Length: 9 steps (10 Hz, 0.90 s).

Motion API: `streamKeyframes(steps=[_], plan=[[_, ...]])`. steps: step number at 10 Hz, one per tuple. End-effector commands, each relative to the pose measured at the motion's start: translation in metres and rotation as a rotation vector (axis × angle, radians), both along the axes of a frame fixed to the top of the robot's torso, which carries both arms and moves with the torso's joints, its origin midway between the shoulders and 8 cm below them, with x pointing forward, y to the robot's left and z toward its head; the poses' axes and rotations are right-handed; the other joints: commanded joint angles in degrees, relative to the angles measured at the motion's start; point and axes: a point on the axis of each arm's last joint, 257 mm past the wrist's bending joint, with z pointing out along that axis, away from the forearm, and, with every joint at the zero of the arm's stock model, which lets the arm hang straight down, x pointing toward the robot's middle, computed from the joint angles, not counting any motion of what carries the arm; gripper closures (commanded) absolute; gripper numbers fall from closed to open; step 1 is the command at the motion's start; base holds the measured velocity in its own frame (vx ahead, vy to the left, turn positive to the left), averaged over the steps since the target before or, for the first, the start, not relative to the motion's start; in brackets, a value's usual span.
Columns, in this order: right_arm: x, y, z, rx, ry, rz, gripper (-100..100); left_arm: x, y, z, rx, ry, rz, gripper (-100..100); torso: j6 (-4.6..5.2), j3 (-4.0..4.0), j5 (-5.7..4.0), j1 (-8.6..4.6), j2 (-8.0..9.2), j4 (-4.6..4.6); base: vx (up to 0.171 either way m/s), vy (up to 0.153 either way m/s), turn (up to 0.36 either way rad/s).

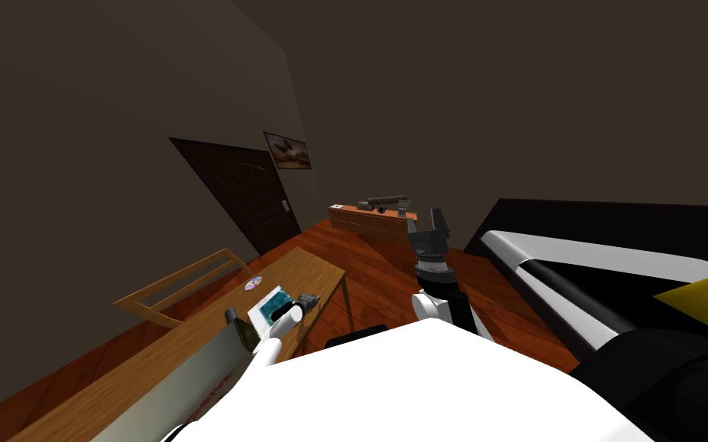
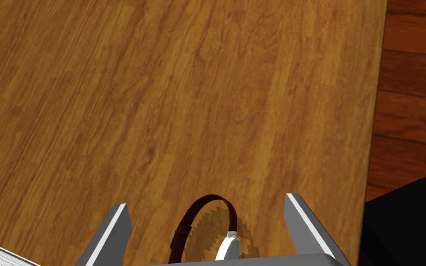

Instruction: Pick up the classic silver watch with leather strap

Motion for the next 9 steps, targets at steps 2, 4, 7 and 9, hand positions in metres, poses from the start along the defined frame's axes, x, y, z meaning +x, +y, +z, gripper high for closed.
streamKeyframes(steps=[2, 4, 7, 9], plan=[[0.000, 0.000, 0.000, 0.000, 0.000, 0.000, 0, 0.000, 0.000, 0.000, 0.002, -0.002, 0.000, 100, 0.00, 0.07, -0.02, -0.08, 0.14, 0.02, 0.027, 0.017, -0.003], [0.000, 0.000, 0.000, 0.000, 0.000, 0.000, 0, 0.000, -0.002, -0.001, 0.000, -0.001, -0.001, 100, -0.04, 0.19, -0.08, -0.15, 0.31, 0.08, 0.003, 0.001, 0.000], [0.000, 0.000, 0.000, 0.000, 0.000, 0.000, 0, 0.000, 0.000, 0.000, 0.002, -0.003, 0.000, 0, 0.00, 0.20, -0.05, -0.21, 0.36, 0.07, 0.000, 0.000, 0.000], [0.000, 0.000, 0.000, 0.000, 0.000, 0.000, 0, 0.009, 0.013, 0.011, 0.002, -0.002, -0.004, 100, -0.03, 0.31, -0.08, -0.28, 0.58, 0.09, -0.083, -0.040, 0.031]])
